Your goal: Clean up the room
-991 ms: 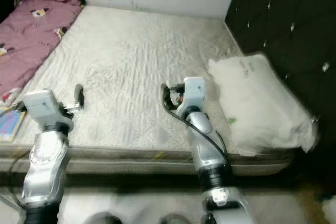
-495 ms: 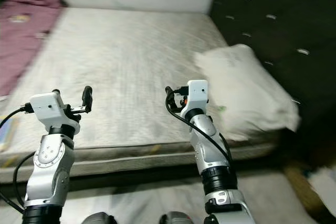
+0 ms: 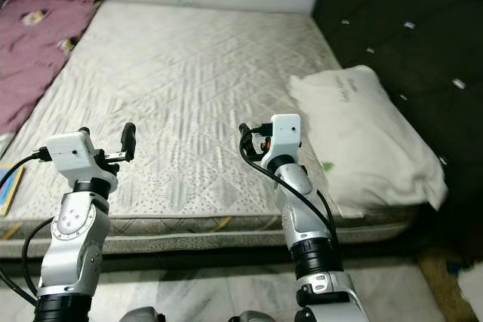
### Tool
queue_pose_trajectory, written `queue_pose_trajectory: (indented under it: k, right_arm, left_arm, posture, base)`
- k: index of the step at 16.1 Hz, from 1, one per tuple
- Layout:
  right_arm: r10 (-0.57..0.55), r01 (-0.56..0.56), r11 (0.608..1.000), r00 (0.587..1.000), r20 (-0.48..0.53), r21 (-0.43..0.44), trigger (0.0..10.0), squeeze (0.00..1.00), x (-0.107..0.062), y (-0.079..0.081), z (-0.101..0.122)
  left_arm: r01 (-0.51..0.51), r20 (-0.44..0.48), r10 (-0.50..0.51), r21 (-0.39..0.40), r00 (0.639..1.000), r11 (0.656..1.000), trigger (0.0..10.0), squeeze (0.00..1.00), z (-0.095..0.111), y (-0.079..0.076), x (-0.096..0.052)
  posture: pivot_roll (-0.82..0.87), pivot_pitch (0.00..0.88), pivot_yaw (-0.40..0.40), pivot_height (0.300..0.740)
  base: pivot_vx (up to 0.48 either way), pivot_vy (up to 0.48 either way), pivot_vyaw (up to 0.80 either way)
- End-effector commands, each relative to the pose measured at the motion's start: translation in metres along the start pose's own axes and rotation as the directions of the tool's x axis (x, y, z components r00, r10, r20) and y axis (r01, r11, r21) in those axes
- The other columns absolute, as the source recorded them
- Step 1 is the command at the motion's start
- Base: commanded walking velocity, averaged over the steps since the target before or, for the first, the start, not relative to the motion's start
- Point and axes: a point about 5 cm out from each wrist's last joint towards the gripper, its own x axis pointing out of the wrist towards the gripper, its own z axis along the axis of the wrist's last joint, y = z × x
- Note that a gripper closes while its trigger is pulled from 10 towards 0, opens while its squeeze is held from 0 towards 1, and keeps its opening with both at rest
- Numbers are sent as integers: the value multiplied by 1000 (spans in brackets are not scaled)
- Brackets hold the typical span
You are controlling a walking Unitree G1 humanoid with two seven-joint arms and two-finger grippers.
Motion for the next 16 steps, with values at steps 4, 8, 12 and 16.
queue_pose_trajectory:
  k: [4, 8, 12, 16]
  right_arm:
    - [-11, 11, 1000, 1000, 7, -6, 10000, 0, 2, -2, 3]
    - [-13, 13, 1000, 1000, 8, -6, 10000, 0, 3, -2, 4]
    - [-18, 18, 1000, 1000, 6, -7, 10000, 0, 4, -3, 4]
    - [-23, 23, 1000, 1000, 9, -3, 10000, 0, 4, -3, 4]
  left_arm:
    - [17, 15, -17, 1, 1000, 1000, 10000, 0, 4, -3, 2]
    - [16, 16, -16, 0, 1000, 1000, 10000, 0, 5, -3, 3]
    - [24, 20, -24, 6, 999, 1000, 10000, 0, 6, -3, 3]
    - [25, 18, -26, 8, 1000, 1000, 10000, 0, 5, -3, 3]
  posture:
    - [-19, 0, -89, 740]
    - [-21, 0, -91, 740]
    - [-22, 0, -89, 740]
    - [-23, 0, -88, 740]
  base:
    - [124, 0, 0]
    - [62, 0, 0]
    - [305, 0, -120]
    - [325, 0, -600]
